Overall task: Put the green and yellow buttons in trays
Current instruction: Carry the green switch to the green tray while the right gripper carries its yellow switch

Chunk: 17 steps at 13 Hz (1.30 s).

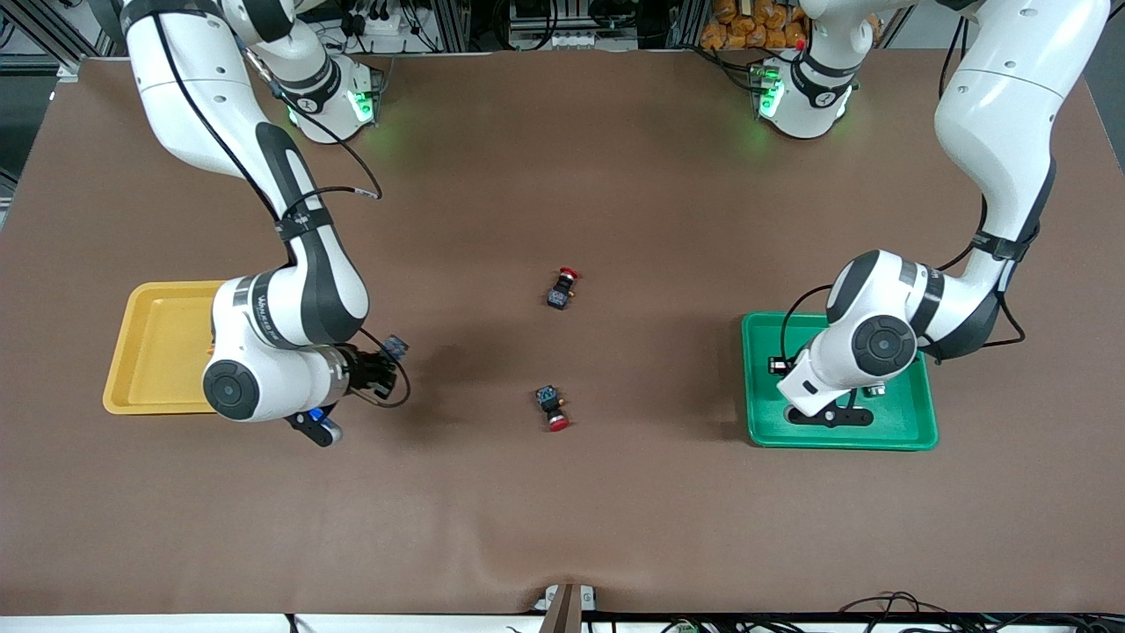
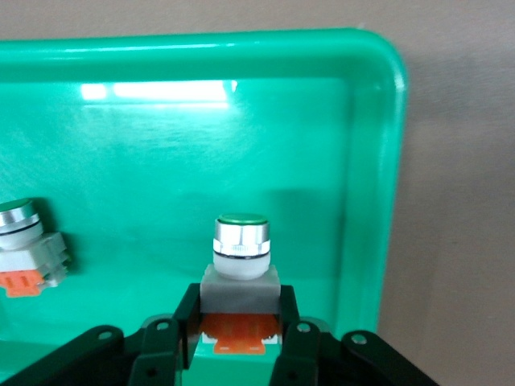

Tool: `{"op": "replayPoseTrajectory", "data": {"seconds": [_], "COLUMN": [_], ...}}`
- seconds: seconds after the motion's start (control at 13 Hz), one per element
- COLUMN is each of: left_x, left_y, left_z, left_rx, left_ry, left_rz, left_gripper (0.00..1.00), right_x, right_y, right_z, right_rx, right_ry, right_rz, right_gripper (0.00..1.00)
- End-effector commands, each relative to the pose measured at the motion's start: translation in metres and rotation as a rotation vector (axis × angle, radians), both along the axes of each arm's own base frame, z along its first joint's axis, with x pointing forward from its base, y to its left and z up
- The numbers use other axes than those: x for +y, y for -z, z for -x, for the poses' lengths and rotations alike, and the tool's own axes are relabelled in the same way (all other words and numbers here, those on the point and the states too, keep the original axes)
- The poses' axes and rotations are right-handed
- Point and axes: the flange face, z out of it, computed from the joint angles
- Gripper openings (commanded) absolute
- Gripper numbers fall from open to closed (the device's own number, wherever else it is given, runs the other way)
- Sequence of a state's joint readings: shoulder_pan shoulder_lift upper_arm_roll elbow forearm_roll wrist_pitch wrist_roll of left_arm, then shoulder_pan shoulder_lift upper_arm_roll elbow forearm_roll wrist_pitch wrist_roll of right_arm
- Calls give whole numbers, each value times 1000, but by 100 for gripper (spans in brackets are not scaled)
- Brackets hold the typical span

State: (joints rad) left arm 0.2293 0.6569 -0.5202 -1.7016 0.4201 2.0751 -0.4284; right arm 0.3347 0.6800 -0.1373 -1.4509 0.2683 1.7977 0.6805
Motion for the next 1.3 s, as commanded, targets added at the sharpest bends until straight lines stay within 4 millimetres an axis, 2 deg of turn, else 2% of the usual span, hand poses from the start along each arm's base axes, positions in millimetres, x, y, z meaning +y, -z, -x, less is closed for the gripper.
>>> {"op": "replayPoseTrajectory", "data": {"seconds": [0.0,0.23,0.46,0.54,0.61,0.77,0.92,1.07,1.15,1.23], "left_x": [16,37,52,53,61,71,72,75,77,80], "left_y": [-5,-3,-1,-2,-1,1,6,7,7,5], "left_z": [5,3,3,3,2,1,3,3,2,1], "left_rx": [-8,-4,1,2,5,7,3,0,0,-2], "left_ry": [25,3,-10,-7,1,14,20,16,7,-3], "left_rz": [-11,-11,-10,-10,-7,2,10,15,19,25], "left_gripper": [0,0,0,0,0,0,0,0,43,99], "right_x": [-57,-146,-205,-233,-248,-253,-253,-252,-252,-252], "right_y": [-4,-1,2,6,8,27,47,56,59,62], "right_z": [17,23,26,28,27,32,41,45,46,48], "right_rx": [17,26,37,42,28,11,-5,-10,-16,-14], "right_ry": [-70,-209,-312,-349,-360,-357,-358,-358,-359,-358], "right_rz": [-24,-57,-70,-48,-46,-40,-33,-33,-31,-31], "right_gripper": [0,0,0,0,0,0,0,0,0,0]}}
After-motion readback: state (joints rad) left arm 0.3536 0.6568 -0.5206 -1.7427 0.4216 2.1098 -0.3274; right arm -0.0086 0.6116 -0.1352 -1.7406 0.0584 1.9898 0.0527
